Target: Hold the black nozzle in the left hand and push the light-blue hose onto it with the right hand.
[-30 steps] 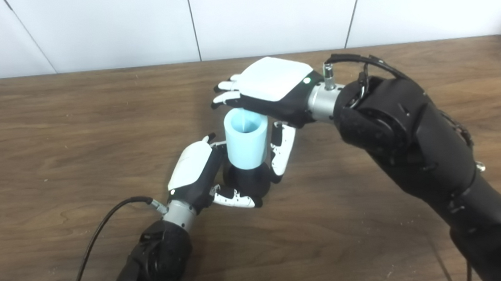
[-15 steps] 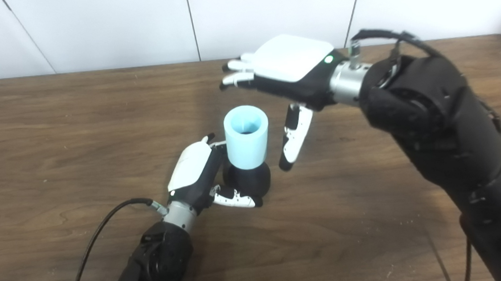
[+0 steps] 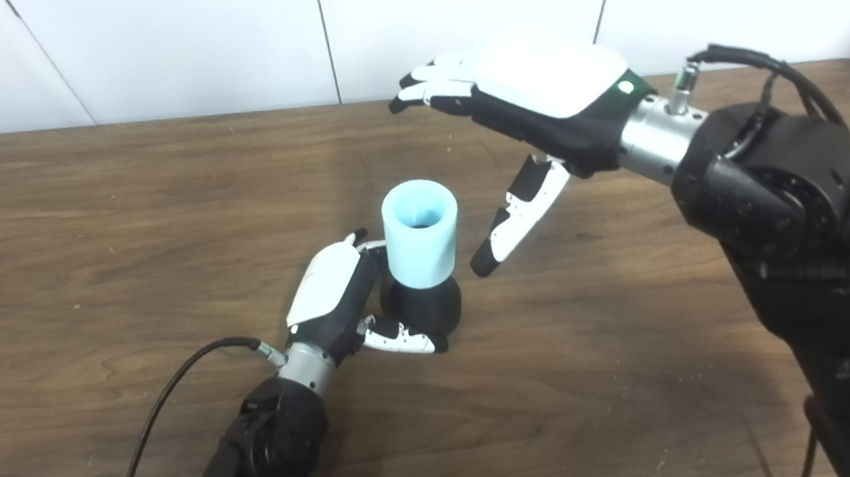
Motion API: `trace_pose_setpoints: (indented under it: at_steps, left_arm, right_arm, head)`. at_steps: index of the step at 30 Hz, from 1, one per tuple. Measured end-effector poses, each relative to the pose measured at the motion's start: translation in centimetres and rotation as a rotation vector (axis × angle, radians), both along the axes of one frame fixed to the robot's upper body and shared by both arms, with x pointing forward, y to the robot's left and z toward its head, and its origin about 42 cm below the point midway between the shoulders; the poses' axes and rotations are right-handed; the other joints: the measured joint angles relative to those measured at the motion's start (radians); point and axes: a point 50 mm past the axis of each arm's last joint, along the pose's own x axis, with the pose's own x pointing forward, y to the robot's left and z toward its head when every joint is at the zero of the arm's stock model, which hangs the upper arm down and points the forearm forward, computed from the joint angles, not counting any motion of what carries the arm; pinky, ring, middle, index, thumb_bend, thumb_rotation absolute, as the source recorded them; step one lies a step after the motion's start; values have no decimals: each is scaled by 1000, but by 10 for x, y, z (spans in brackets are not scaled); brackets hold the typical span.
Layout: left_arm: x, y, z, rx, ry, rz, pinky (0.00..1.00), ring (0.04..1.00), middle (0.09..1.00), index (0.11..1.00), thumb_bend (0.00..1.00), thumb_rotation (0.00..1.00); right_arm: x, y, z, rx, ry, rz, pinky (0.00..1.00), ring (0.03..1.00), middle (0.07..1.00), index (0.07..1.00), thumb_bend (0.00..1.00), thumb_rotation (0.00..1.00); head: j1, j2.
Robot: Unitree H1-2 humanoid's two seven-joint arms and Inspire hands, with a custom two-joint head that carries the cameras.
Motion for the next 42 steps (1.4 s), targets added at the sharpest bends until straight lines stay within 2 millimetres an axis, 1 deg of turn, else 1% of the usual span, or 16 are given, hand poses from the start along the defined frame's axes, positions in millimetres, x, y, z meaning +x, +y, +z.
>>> trace_pose_setpoints:
  at_steps: [1, 3, 4, 7, 10, 14, 19, 28, 36, 39, 42]
  left_arm:
    - [0, 0, 0, 0, 0, 0, 1000, 792, 537, 449, 516, 0]
    - [0, 0, 0, 0, -1, 1, 1000, 787, 535, 451, 516, 0]
    - [0, 0, 0, 0, 0, 1, 1000, 786, 535, 451, 517, 0]
    - [0, 0, -1, 0, 0, 2, 1000, 787, 535, 451, 517, 0]
    - [0, 0, -1, -1, 0, 2, 1000, 805, 534, 451, 517, 0]
    - [0, 1, -1, -2, 2, 3, 1000, 814, 534, 450, 517, 0]
    - [1, 1, -2, -2, 4, 3, 1000, 820, 534, 449, 517, 0]
    - [2, 0, -2, -2, 5, 1, 1000, 810, 536, 448, 516, 0]
    - [3, 0, -2, -2, 5, -1, 1000, 823, 540, 445, 515, 0]
    - [3, 0, -2, -4, 6, 0, 1000, 816, 541, 445, 515, 0]
    - [3, 0, -2, -6, 6, -1, 1000, 817, 540, 445, 515, 0]
  right_arm:
    - [-3, -1, -3, -2, 5, 3, 822, 922, 924, 871, 823, 740]
    - [-10, -1, -6, -4, 14, 23, 864, 935, 940, 882, 775, 807]
    - [-13, 0, -8, -1, 20, 40, 877, 940, 945, 889, 758, 824]
    - [-19, 1, -15, -2, 48, 86, 908, 954, 961, 905, 735, 863]
    - [-23, -2, -28, 2, 81, 102, 956, 985, 987, 925, 726, 920]
    - [-27, -5, -49, 12, 129, 106, 973, 1000, 1000, 946, 720, 945]
    - [-29, -1, -54, 18, 106, 129, 975, 1000, 1000, 950, 713, 955]
    - [-28, -1, -60, 48, 114, 127, 975, 1000, 1000, 948, 709, 952]
    - [-27, -1, -59, 54, 115, 124, 972, 1000, 1000, 950, 710, 949]
    - [-23, -3, -55, 62, 104, 116, 970, 1000, 1000, 951, 701, 939]
    - [-19, -5, -43, 74, 72, 106, 967, 1000, 1000, 946, 686, 921]
  head:
    - [0, 0]
    - [0, 0]
    - [0, 0]
    - [2, -2]
    - [0, -3]
    - [-2, -5]
    - [-2, -9]
    - [-3, -14]
    - [-3, -20]
    - [0, -21]
    - [0, -20]
